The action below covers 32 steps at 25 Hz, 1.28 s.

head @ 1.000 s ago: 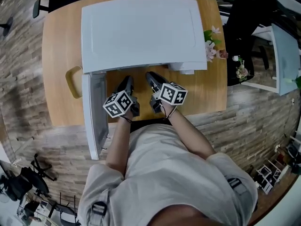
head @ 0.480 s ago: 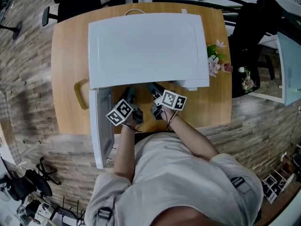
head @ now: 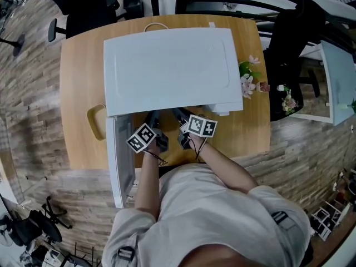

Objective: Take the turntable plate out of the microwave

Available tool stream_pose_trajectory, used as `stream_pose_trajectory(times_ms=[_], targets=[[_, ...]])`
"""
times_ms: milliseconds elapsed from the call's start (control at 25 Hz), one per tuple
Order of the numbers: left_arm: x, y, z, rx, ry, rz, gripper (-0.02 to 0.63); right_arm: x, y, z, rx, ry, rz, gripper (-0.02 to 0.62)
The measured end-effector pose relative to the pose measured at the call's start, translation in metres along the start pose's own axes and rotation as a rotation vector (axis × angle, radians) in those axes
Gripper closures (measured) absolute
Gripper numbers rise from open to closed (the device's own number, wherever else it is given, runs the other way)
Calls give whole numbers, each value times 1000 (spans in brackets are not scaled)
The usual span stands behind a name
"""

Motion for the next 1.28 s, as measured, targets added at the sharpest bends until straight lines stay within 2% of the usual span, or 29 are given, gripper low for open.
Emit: stream_pose_trajectory(times_ms=[480, 600, 760, 800, 880, 920, 1080, 1160, 1280], targets=[[-6, 11, 21, 26, 29, 6, 477, 3, -1, 26, 17, 12, 82, 506], [-1, 16, 23, 55, 24, -27, 477, -6, 8, 28, 48, 31, 61, 505], [4, 15, 21, 79, 47, -58, 464, -12, 14, 28, 50, 2, 26, 498], [6, 14, 19, 83, 49, -55, 448, -13, 13, 28, 45, 3, 31, 481], [8, 11, 16, 85, 45, -50, 420, -16, 7, 27, 28, 11, 29, 397], [9, 10, 15, 83, 44, -50, 413, -18, 4, 25, 15, 15, 23, 382], [5, 7, 4, 84, 70, -59, 412, -22, -9, 15, -22, 27, 27, 398], [3, 8, 3, 90, 77, -64, 426, -21, -11, 12, -19, 35, 46, 473], [4, 9, 6, 97, 81, -58, 436, -21, -10, 14, -10, 45, 64, 479]])
Point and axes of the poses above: the fingertips, and each gripper's own axes: z backward along the fingers, x to its left, y out of its underside, the point moved 8 cm from there along z, backward along the fingers, and after that the axes turned 12 degrees about -x, right-handed, at the moved point
